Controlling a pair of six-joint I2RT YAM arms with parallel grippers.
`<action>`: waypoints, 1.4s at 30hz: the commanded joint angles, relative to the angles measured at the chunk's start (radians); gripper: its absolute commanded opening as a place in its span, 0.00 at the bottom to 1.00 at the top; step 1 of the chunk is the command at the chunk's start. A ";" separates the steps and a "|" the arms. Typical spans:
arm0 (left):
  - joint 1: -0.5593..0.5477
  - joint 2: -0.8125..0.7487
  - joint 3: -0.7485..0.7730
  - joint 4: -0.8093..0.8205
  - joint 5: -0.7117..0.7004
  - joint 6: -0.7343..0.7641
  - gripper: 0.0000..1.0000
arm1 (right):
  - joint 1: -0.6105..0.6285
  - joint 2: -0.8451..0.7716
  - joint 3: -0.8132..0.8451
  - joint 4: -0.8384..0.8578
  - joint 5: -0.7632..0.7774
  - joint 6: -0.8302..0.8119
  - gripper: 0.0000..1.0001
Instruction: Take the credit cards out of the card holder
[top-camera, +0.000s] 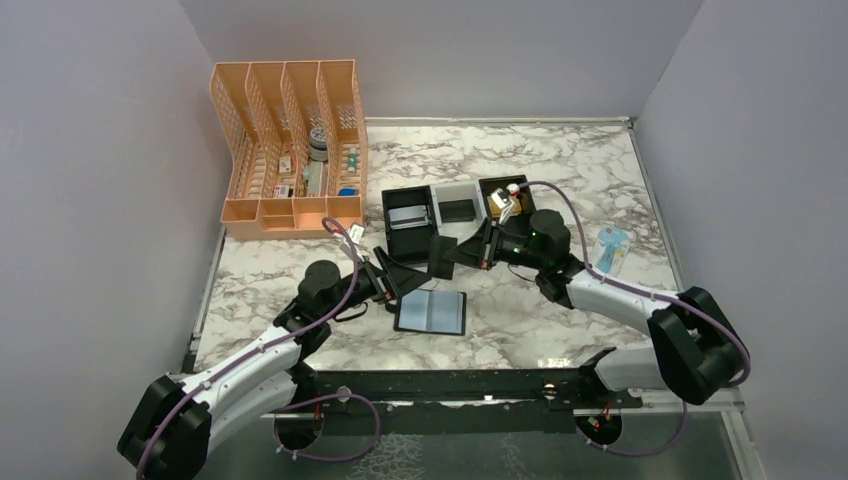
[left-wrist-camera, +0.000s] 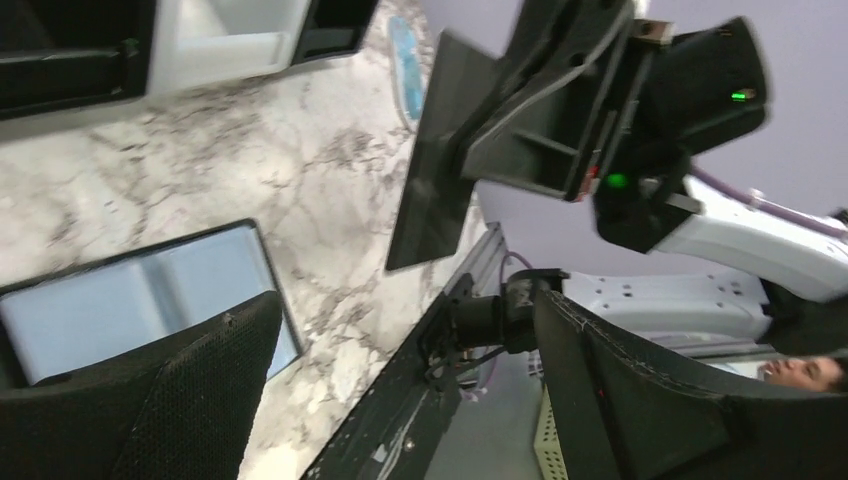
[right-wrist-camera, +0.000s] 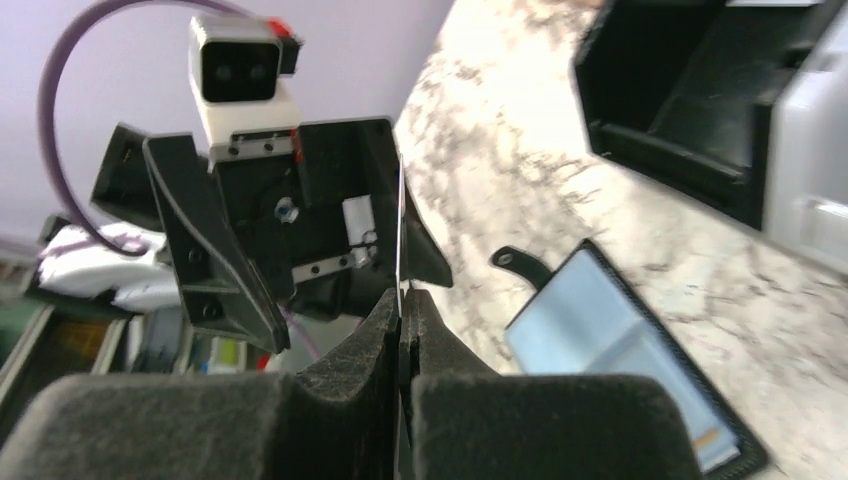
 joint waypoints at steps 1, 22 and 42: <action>0.003 -0.038 0.046 -0.216 -0.084 0.084 0.99 | 0.001 -0.107 0.048 -0.302 0.273 -0.209 0.01; 0.003 0.075 0.264 -0.658 -0.218 0.344 0.99 | 0.003 -0.042 0.255 -0.473 0.649 -0.862 0.01; 0.003 0.065 0.331 -0.770 -0.291 0.410 0.99 | 0.060 0.308 0.389 -0.259 0.792 -1.504 0.01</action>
